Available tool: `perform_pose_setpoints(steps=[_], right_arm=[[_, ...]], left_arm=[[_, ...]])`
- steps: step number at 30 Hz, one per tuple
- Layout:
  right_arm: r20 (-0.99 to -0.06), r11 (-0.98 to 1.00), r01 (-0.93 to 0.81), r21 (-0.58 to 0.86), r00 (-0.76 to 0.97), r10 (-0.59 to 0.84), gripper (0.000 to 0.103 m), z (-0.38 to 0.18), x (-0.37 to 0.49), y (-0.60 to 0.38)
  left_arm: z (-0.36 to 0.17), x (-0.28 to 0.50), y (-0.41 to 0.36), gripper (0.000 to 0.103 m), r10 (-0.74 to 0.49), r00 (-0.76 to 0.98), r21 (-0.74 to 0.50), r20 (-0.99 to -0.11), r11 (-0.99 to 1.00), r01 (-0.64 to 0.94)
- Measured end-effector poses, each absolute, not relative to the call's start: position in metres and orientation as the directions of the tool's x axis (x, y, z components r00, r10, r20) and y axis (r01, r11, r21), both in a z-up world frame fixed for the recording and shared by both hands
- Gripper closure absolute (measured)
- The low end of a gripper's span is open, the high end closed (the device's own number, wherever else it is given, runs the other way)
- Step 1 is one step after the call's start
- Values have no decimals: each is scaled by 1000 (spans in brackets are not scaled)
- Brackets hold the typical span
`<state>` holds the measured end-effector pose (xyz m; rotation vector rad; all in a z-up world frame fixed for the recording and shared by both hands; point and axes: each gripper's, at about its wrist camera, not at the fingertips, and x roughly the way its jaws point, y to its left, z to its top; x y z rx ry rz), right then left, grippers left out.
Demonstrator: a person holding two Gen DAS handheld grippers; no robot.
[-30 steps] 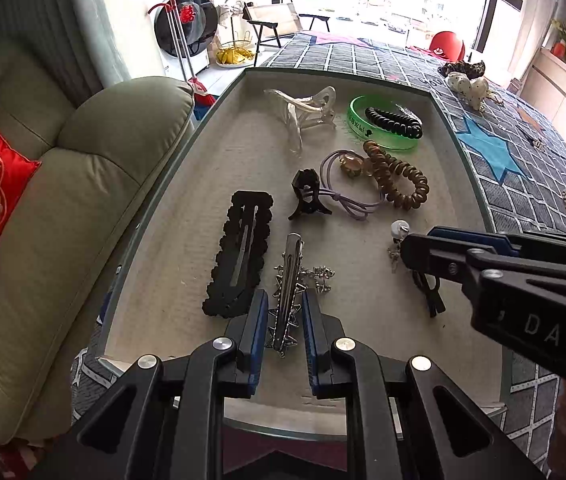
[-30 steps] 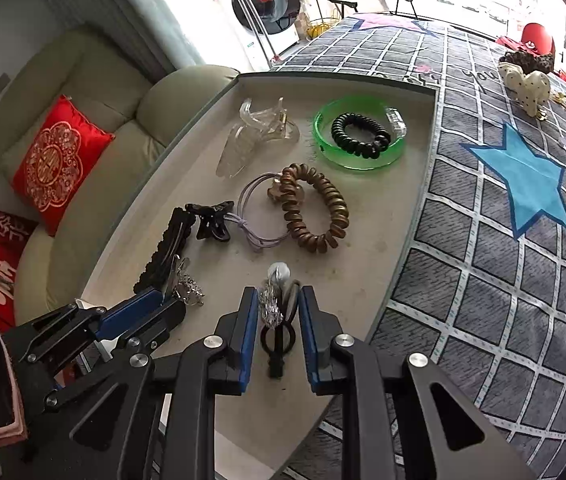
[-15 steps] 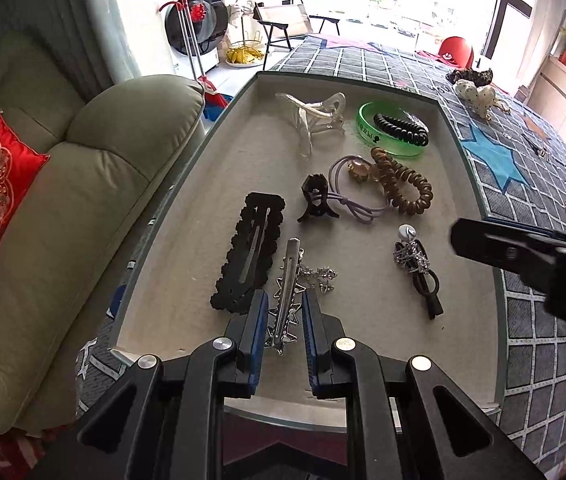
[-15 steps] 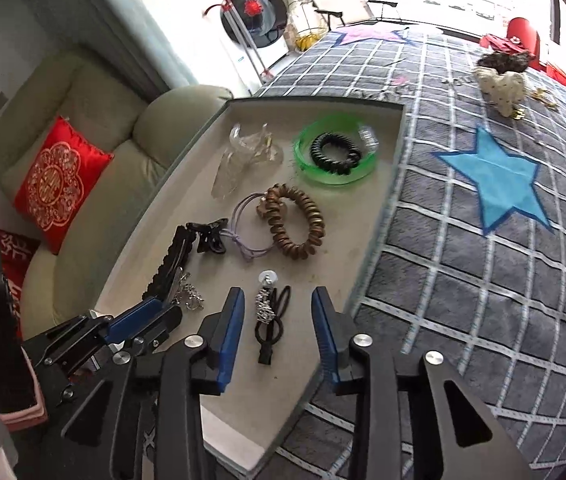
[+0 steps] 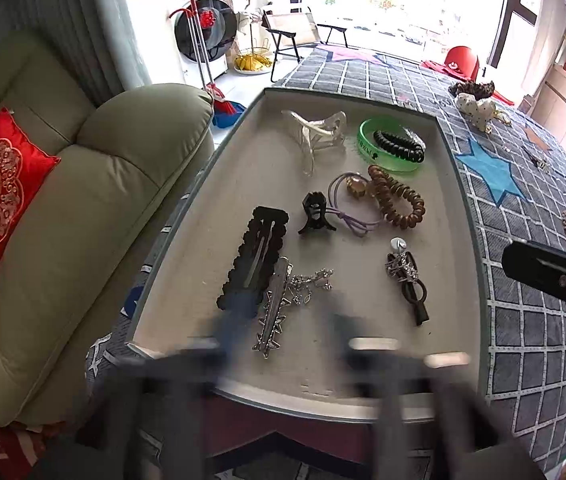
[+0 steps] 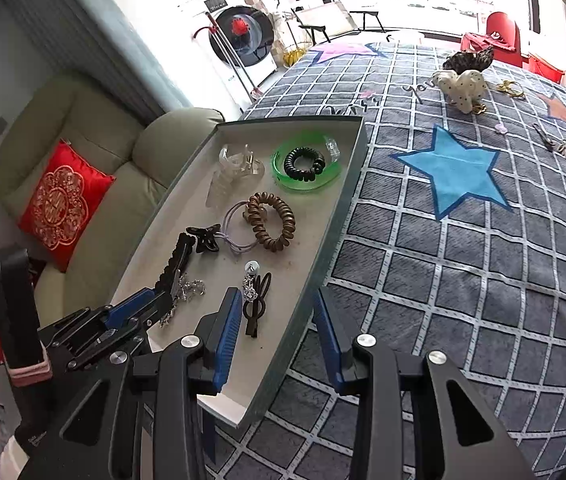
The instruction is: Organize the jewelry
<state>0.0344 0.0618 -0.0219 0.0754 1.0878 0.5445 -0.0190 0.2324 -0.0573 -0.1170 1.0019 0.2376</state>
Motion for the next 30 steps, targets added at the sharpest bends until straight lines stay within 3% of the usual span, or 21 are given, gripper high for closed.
perform_pose_setpoints(steps=[1,16,18,25,30], right_arm=[[-820,869,-382,315,350,452,62,-21,33,61],[-824,876,-392,280,369,429,62,-20,14,55],[-826,878,-388,281,369,427,62,-21,12,53],[-829,882,-386,271,372,417,60,-20,4,50],[-830,880,-401,253,378,411,48,-17,-3,51]], left_arm=[[-53,-23,232,6,158,542,13,-825,965,-262],[-32,-48,218,6,134,565,4,-814,974,-225],[-33,-51,218,0,132,559,2,-819,974,-226],[-33,-65,216,0,158,543,24,-825,969,-246],[-27,-77,218,0,195,563,39,-803,960,-276]])
